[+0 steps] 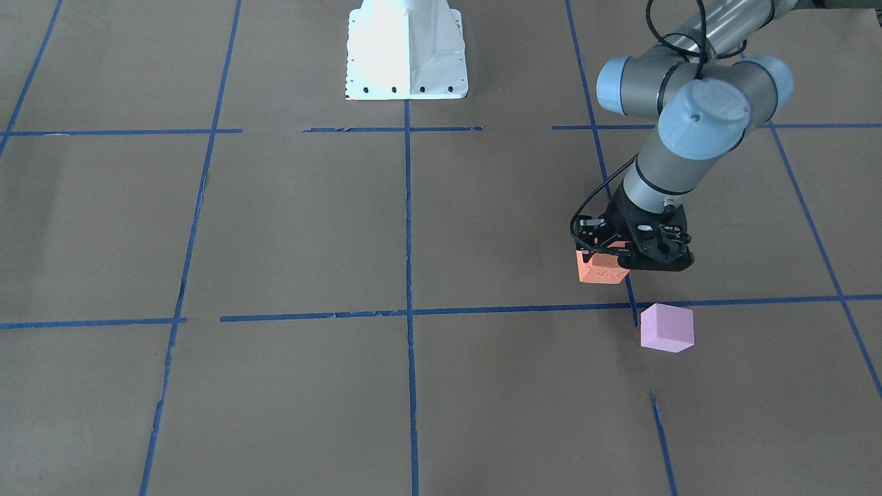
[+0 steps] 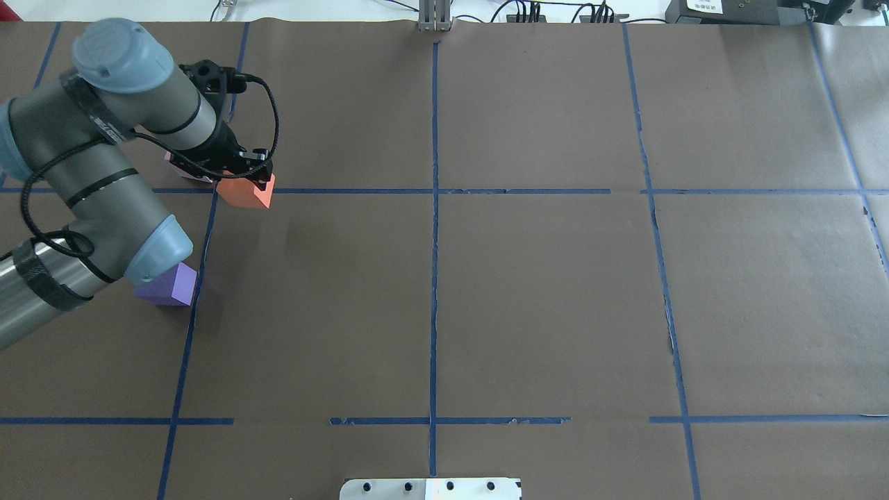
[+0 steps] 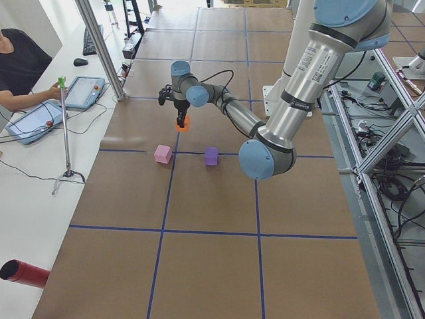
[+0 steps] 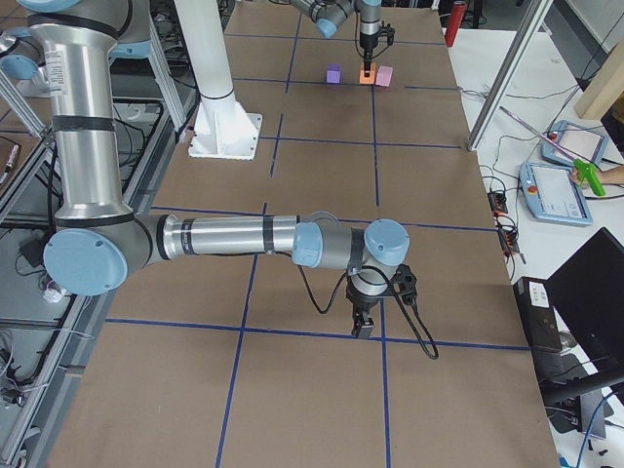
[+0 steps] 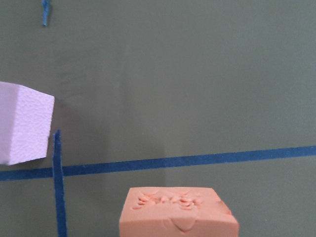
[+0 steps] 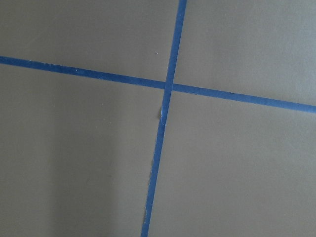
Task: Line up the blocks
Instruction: 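Lift the orange cube with the left gripper and carry it beside the pink cube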
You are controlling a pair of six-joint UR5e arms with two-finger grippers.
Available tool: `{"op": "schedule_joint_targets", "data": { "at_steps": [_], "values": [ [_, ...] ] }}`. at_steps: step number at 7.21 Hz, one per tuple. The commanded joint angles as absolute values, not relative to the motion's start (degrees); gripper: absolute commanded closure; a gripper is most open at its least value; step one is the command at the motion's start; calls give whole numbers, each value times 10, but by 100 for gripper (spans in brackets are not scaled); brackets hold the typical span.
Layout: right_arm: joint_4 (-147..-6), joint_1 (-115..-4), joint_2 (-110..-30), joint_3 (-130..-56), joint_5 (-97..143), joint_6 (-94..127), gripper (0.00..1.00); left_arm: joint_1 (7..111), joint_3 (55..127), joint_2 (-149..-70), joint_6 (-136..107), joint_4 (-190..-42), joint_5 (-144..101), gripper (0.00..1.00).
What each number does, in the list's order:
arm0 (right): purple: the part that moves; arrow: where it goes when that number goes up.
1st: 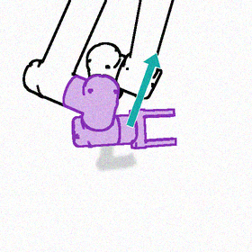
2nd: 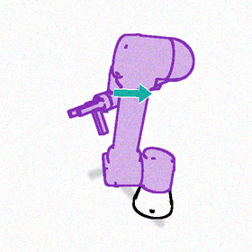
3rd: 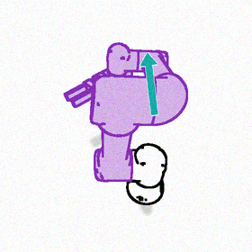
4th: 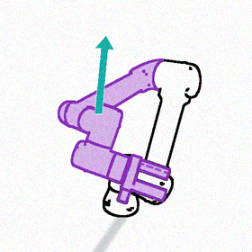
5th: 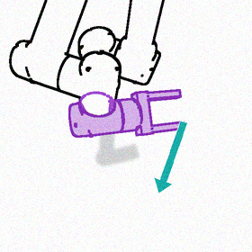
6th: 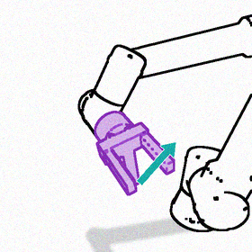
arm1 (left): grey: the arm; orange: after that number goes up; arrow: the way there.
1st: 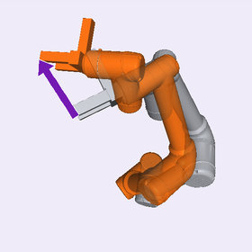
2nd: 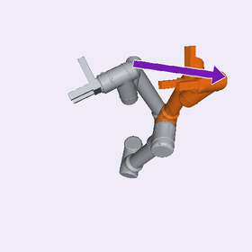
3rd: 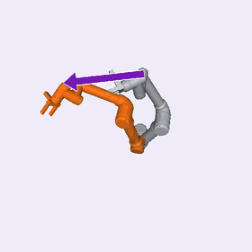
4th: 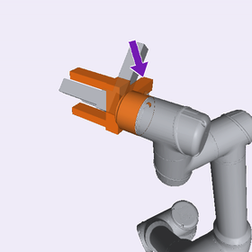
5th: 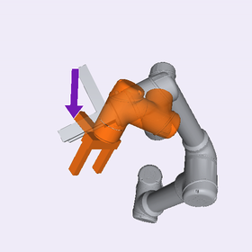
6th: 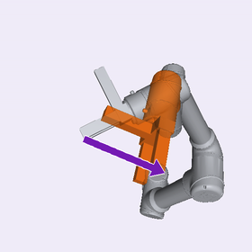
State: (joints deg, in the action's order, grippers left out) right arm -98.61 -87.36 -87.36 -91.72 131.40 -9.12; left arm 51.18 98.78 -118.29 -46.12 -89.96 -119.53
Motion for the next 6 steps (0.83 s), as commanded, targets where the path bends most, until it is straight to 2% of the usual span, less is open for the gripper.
{"op": "schedule_joint_targets", "data": {
  "at_steps": [1,4,6],
  "values": [
    [-986,-874,-874,-917,1314,-91,0,570,1063,-1177,-375,-778,-1197,88],
    [-986,-874,-874,-917,1314,-91,0,615,1055,-1092,-265,-785,-1244,88],
    [-986,-874,-874,-917,1314,-91,0,608,1004,-1091,-301,-834,-1265,88]
  ]
}}
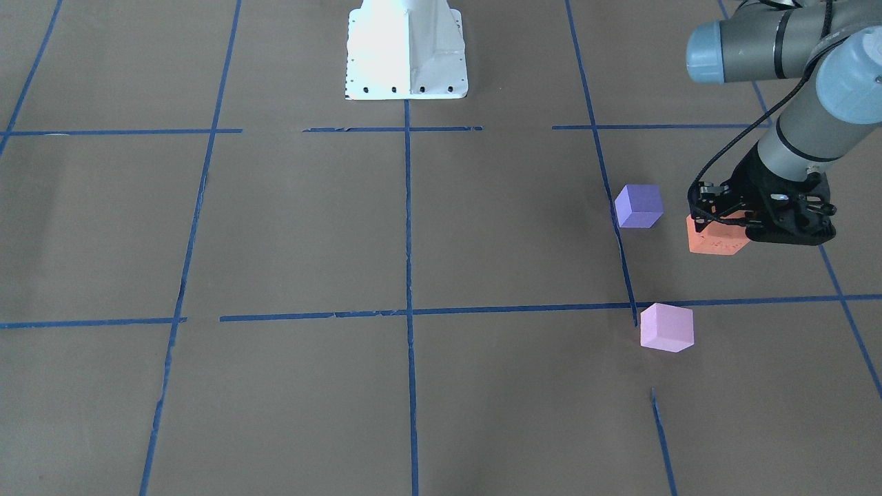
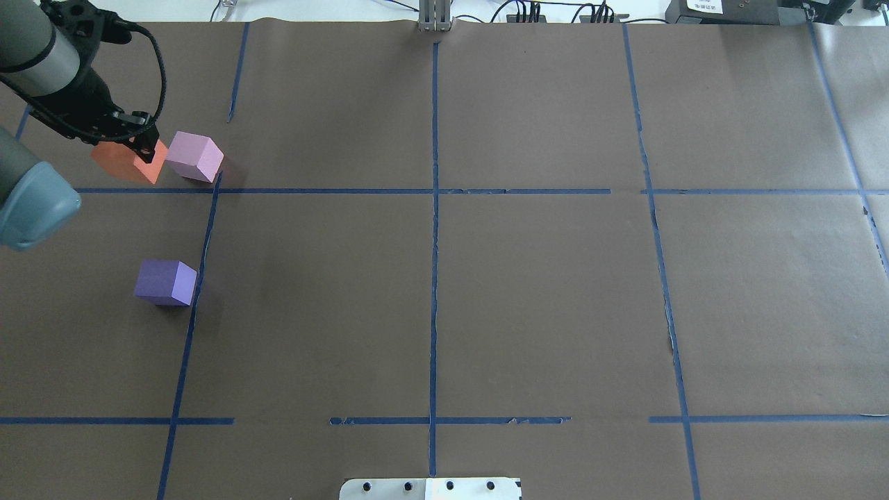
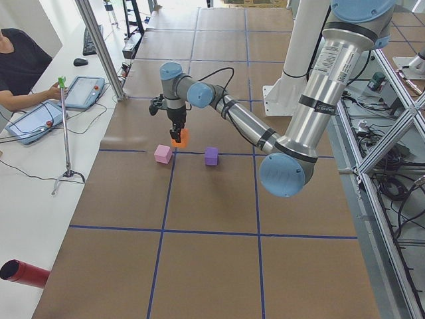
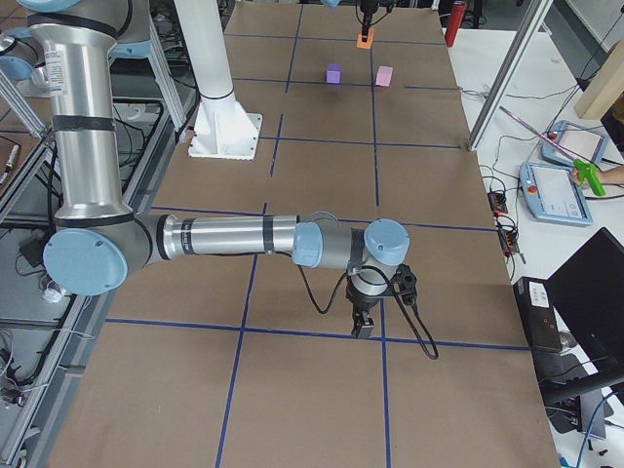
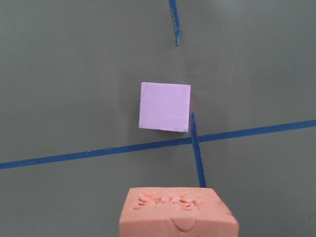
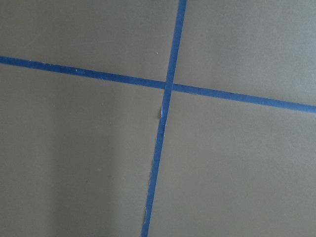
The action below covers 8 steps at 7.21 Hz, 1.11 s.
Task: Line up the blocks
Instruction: 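Lift the orange cube with the left gripper and carry it beside the pink cube, then lower the orange cube between the pink and purple cubes with the left gripper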
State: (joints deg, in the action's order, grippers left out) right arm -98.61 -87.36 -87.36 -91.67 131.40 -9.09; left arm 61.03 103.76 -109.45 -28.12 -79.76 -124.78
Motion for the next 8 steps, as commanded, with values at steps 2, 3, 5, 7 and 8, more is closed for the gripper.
{"op": "schedule_joint_targets", "data": {
  "at_steps": [2,3,5,7,8],
  "values": [
    [-986,-874,-874,-918,1314,-91,0,603,937,-1090,-369,-944,-1283,88],
    [-986,-874,-874,-917,1314,-91,0,593,926,-1091,-380,-961,-1283,88],
    [-986,-874,-874,-917,1314,-91,0,550,916,-1098,-381,-962,-1283,88],
    [-986,-874,-874,-917,1314,-91,0,534,896,-1098,-380,-985,-1282,88],
    [-986,-874,-874,-917,1314,-91,0,533,890,-1096,-380,-991,-1281,88]
  ]
}}
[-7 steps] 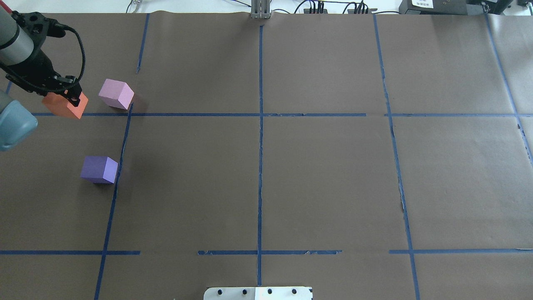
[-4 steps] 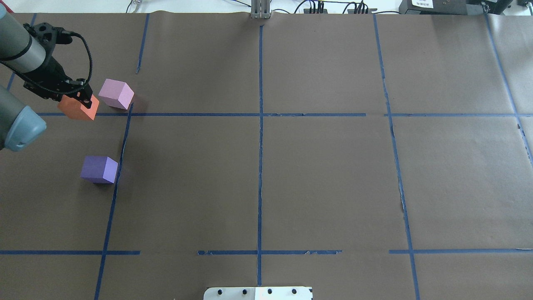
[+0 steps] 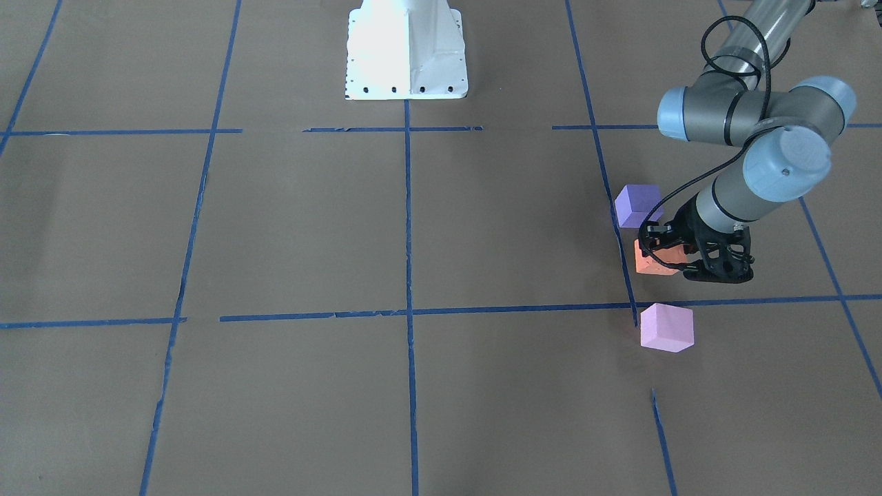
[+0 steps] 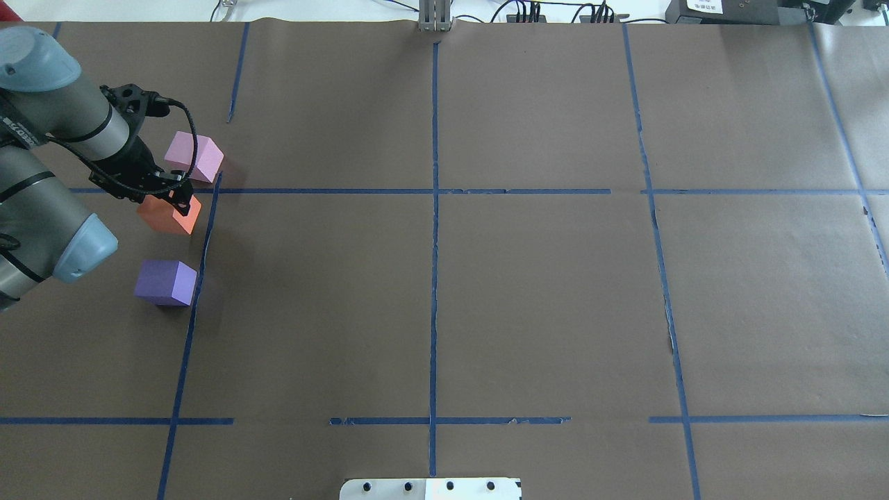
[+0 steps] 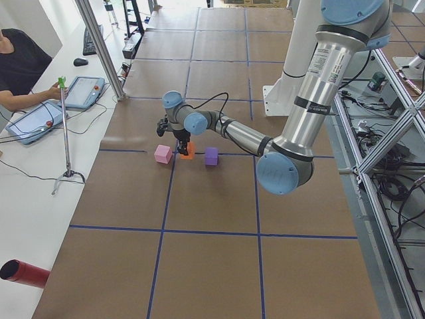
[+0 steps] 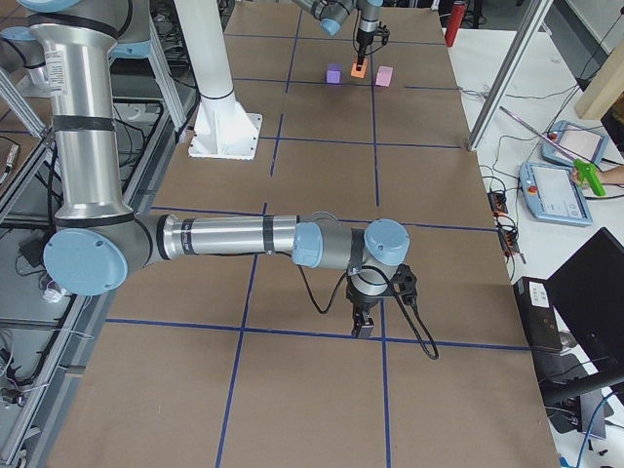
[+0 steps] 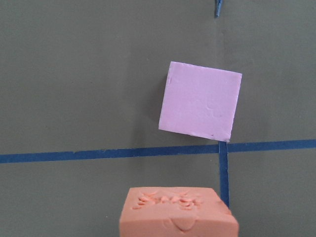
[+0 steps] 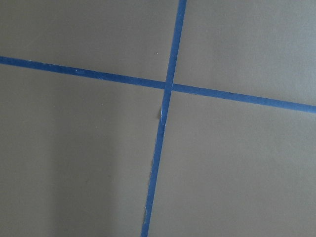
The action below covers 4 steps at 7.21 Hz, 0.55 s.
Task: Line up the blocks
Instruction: 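Lower the orange cube between the pink and purple cubes with the left gripper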
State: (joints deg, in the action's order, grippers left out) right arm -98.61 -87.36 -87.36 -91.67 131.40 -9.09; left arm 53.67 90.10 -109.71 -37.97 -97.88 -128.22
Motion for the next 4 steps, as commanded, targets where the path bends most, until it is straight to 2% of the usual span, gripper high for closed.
{"op": "schedule_joint_targets", "data": {
  "at_steps": [1,4],
  "values": [
    [-986,-874,-874,-917,1314,-91,0,533,889,-1092,-376,-995,-1281,88],
    [-986,-874,-874,-917,1314,-91,0,533,874,-1089,-375,-1014,-1281,86]
  ]
}}
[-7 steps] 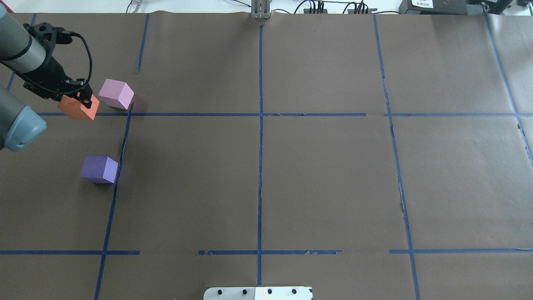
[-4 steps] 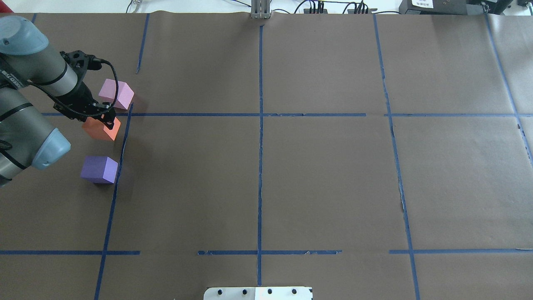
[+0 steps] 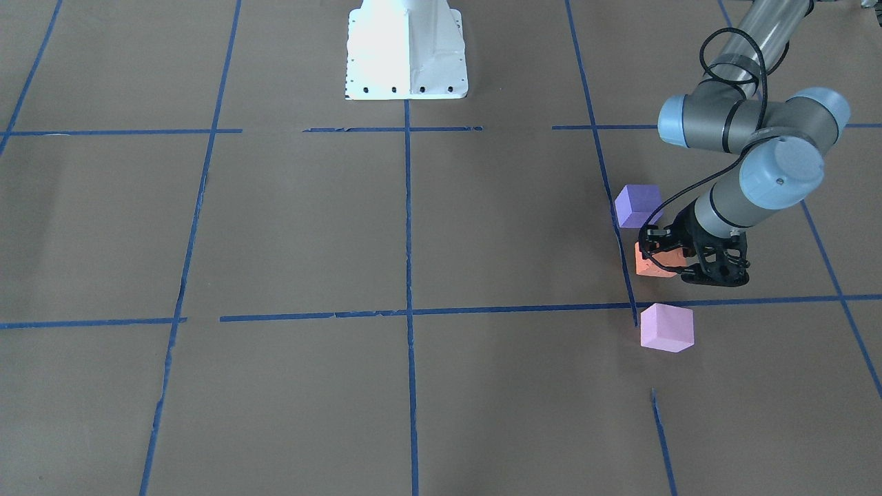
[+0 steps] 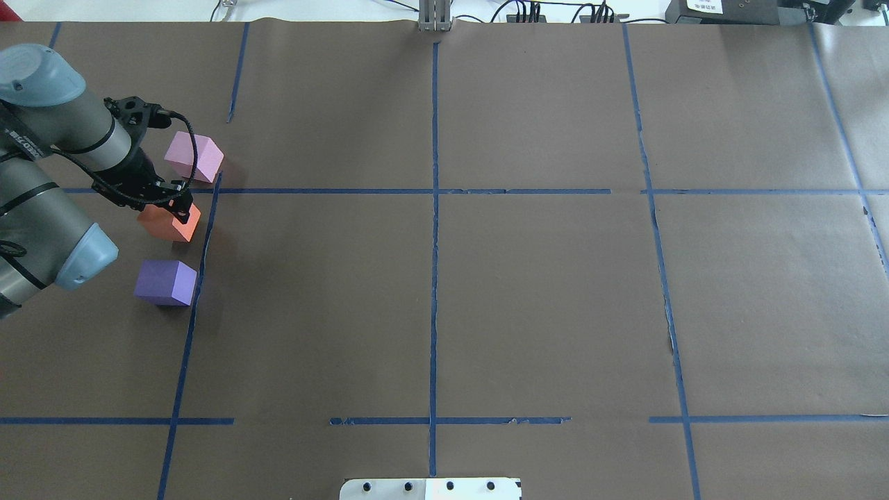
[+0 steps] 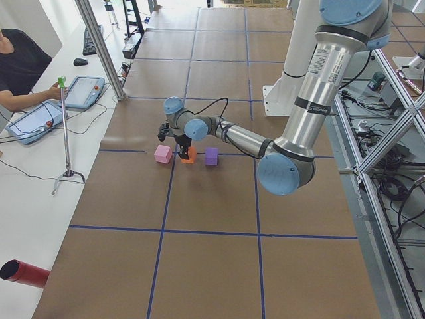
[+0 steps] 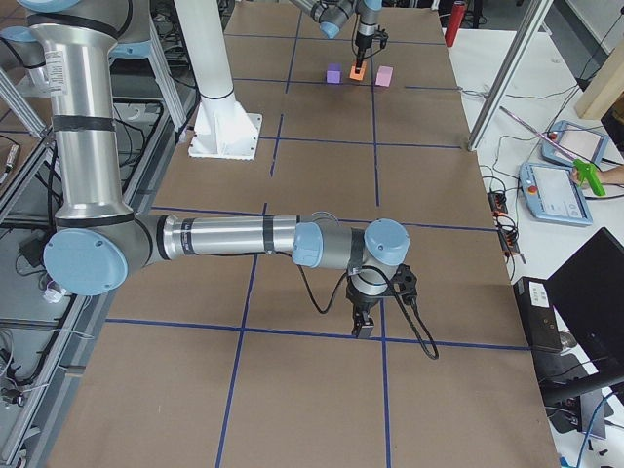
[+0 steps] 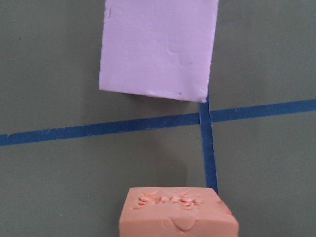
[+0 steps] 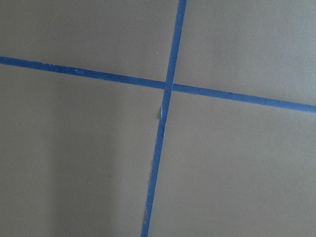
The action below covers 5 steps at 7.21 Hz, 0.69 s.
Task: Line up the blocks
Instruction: 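Lower the orange cube between the pink and purple cubes with the left gripper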
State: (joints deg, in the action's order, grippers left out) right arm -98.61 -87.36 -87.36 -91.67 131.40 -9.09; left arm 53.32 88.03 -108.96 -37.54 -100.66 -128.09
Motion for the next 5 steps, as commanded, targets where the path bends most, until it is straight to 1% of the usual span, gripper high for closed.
{"op": "schedule_joint_targets", "data": {
  "at_steps": [1,2,3,5],
  "values": [
    [-986,-874,-874,-917,1314,-91,0,533,873,-1089,-374,-1015,-1281,67],
    [-986,-874,-874,-917,1314,-91,0,533,872,-1088,-373,-1019,-1281,18],
    [-986,-874,-874,-917,1314,-91,0,533,872,-1088,-377,-1024,-1281,0],
    [-986,-874,-874,-917,1314,-91,0,533,871,-1088,-376,-1025,-1281,0]
  ]
}}
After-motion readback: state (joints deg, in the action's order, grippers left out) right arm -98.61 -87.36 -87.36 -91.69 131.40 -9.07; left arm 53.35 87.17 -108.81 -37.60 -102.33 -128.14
